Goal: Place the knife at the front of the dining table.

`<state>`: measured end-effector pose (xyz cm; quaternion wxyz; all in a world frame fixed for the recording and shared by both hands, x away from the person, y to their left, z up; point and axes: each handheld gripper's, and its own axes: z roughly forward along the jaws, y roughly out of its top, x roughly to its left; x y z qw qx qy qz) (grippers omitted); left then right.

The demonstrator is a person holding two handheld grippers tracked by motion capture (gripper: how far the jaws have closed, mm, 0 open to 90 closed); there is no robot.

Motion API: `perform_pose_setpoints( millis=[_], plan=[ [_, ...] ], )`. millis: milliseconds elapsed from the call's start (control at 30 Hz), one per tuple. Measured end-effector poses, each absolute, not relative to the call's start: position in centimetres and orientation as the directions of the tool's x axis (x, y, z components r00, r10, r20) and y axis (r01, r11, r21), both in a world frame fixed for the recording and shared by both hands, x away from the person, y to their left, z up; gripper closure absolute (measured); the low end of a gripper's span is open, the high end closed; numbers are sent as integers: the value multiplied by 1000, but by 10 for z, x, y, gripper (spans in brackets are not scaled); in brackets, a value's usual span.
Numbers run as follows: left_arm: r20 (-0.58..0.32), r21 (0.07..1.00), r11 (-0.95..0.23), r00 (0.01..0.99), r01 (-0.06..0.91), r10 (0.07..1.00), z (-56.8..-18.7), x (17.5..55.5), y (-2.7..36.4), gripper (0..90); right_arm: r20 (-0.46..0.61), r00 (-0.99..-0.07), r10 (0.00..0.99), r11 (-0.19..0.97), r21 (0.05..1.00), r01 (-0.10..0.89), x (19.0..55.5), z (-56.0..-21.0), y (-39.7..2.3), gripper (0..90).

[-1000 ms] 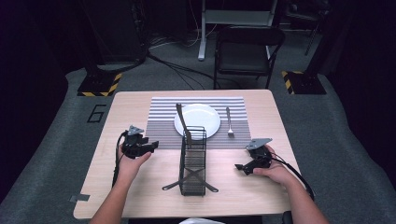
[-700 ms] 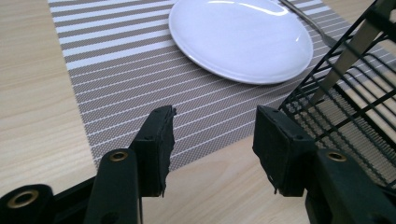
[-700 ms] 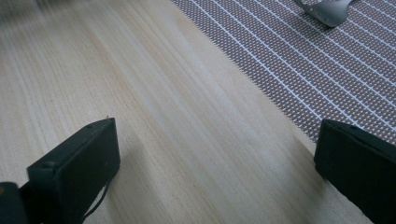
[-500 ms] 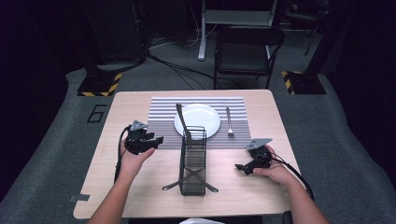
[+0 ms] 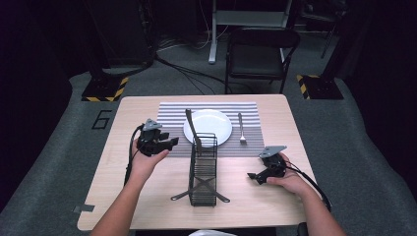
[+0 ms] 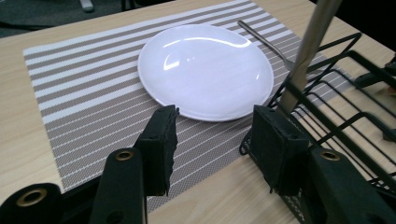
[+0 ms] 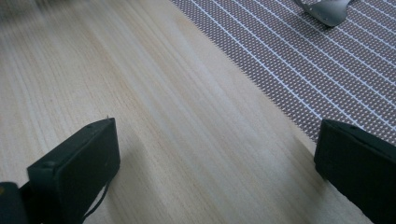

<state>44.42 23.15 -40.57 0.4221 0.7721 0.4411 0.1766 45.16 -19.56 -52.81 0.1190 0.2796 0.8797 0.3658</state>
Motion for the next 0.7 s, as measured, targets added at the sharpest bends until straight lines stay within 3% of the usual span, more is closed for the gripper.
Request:
perform_pose_setpoints(
  millis=[700],
  plan=[
    [-99,830,-285,631,479,769,-385,453,191,507,-4,-815,579,576,710,406,452,-528,-196,0]
  ],
)
